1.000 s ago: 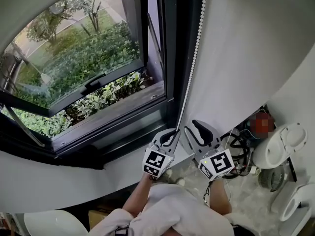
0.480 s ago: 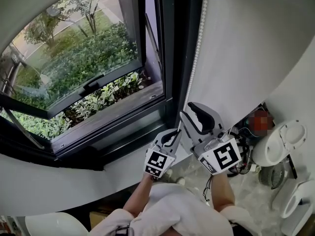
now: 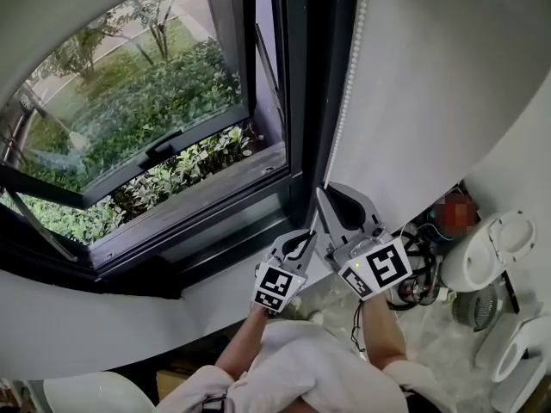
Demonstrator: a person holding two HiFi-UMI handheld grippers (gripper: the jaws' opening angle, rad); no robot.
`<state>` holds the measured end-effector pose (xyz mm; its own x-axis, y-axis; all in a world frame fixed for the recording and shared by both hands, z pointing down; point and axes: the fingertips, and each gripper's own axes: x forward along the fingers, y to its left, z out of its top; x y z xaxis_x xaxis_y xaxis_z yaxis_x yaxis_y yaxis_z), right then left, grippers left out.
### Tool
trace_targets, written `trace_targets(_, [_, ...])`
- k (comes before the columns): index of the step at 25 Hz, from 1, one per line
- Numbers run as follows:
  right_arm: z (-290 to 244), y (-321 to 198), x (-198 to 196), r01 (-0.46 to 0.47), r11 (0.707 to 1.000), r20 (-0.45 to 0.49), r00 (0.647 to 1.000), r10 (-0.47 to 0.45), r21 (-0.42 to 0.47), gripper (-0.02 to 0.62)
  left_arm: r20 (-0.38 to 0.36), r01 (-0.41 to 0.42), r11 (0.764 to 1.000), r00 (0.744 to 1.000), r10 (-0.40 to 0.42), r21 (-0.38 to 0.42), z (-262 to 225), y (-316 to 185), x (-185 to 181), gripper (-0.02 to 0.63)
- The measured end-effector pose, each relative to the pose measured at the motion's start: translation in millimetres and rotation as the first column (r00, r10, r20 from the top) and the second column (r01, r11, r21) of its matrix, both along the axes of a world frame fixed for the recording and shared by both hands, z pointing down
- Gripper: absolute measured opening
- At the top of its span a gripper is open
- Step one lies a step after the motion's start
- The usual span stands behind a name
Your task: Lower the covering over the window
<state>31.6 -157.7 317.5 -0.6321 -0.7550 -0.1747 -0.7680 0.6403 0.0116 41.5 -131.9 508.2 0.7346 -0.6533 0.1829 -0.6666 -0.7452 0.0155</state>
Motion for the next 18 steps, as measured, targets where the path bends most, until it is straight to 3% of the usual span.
trace_targets(18, [83,-13,-4,0.023,0.99,0.005,1.0,-0.023,-0.14,0.002,0.077,-0.006,0.993,0.997,0.016,-0.119,81,0,2,0.018])
